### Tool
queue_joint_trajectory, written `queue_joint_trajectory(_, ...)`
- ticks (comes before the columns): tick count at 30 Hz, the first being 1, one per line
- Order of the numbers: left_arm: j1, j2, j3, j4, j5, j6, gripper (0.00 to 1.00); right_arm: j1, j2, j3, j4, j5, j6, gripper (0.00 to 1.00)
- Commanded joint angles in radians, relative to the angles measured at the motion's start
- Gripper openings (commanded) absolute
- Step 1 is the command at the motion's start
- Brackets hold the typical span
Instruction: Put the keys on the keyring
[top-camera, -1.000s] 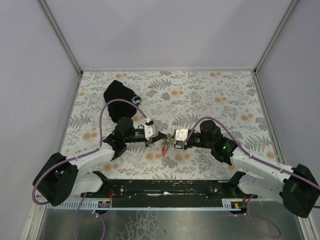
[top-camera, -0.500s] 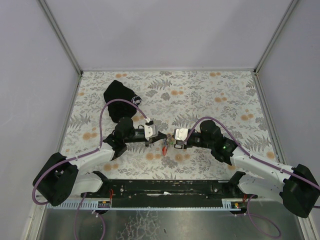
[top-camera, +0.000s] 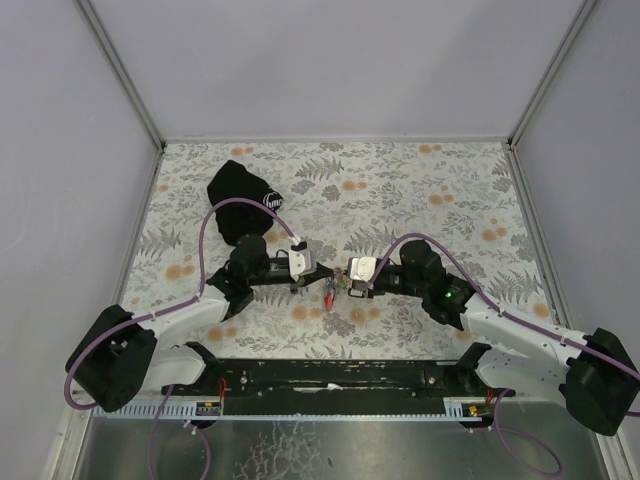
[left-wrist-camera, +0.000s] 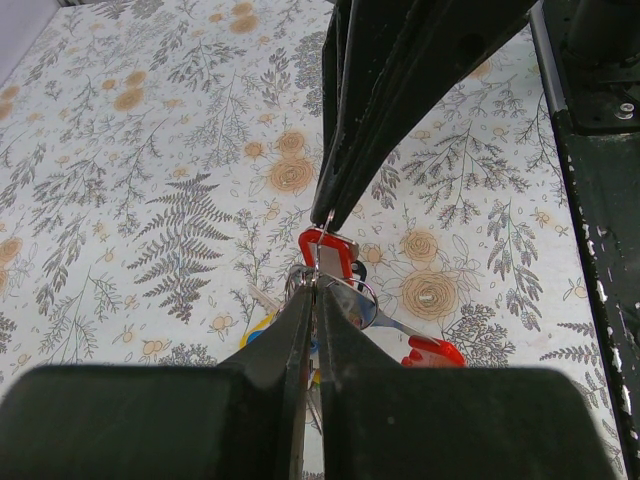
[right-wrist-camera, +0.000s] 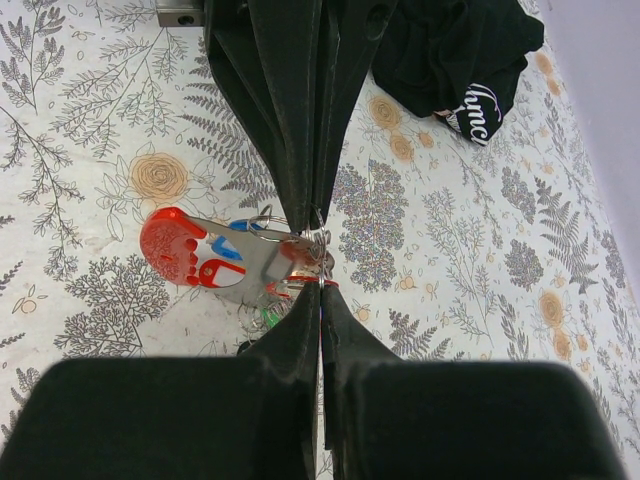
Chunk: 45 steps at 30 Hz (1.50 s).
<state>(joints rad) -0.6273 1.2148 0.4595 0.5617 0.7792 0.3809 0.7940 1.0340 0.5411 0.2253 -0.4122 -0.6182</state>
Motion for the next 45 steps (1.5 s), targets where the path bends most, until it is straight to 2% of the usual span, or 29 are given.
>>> queue_joint_trajectory(1,0.001,0.013,0.03,-0.014,0.015,0.019,0.0,0.009,-0.006,0.053,0.027,-0.023,0.005,0.0)
queue_joint_trajectory(21,0.0,0.018,0.038,-0.034,0.072,0.043,0.0,0.01,0.026,0.086,-0.015,-0.06,-0.004,0.0)
queue_joint_trajectory(36,0.0,0.007,0.074,-0.138,0.128,0.134,0.0,0.01,0.071,0.183,-0.186,-0.118,-0.089,0.0)
queue_joint_trajectory(45,0.0,-0.001,0.09,-0.192,0.139,0.174,0.0,0.01,0.091,0.235,-0.27,-0.085,-0.131,0.0)
